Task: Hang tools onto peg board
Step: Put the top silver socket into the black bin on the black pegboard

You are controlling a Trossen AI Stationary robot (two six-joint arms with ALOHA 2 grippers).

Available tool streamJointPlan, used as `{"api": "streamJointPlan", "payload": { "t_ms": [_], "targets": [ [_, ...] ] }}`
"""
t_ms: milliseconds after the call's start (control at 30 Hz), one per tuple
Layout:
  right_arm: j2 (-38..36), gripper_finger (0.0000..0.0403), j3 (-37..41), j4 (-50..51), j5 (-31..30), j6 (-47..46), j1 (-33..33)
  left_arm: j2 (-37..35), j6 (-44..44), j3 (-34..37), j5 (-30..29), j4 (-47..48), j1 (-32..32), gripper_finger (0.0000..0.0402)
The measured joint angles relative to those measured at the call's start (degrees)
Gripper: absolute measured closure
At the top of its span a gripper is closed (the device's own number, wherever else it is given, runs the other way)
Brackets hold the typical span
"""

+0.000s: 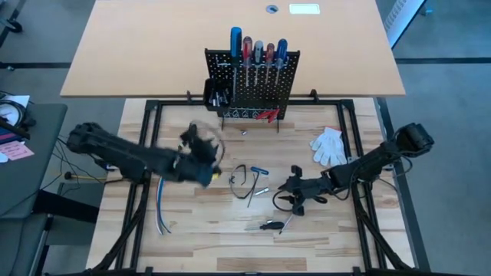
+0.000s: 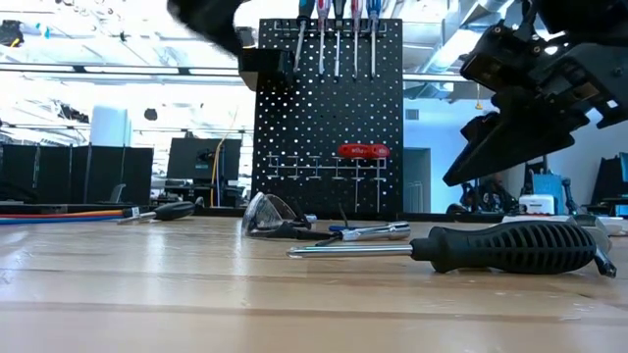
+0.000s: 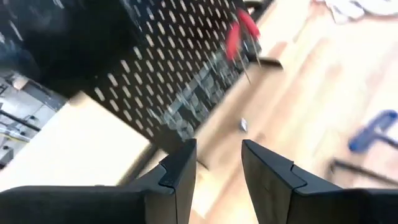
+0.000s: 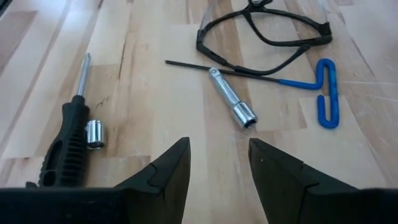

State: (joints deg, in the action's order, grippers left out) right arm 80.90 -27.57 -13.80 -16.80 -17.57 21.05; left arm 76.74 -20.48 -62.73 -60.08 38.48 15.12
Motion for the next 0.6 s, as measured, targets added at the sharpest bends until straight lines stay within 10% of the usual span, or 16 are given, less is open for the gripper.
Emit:
{"api": "streamJointPlan", "payload": {
  "t_ms": [333, 600],
  "targets": [
    [0.00, 0.0232, 0.00, -1.09, -0.02, 0.08, -1.59, 0.23, -16.45, 33.32, -6.38, -37.39, 3.24, 0.0277],
    [0.00, 0.0232, 0.00, -2.12, -0.02, 1.14, -2.86, 3.90, 1.04, 40.36, 13.55, -65.43, -10.88, 0.0277]
  ]
}}
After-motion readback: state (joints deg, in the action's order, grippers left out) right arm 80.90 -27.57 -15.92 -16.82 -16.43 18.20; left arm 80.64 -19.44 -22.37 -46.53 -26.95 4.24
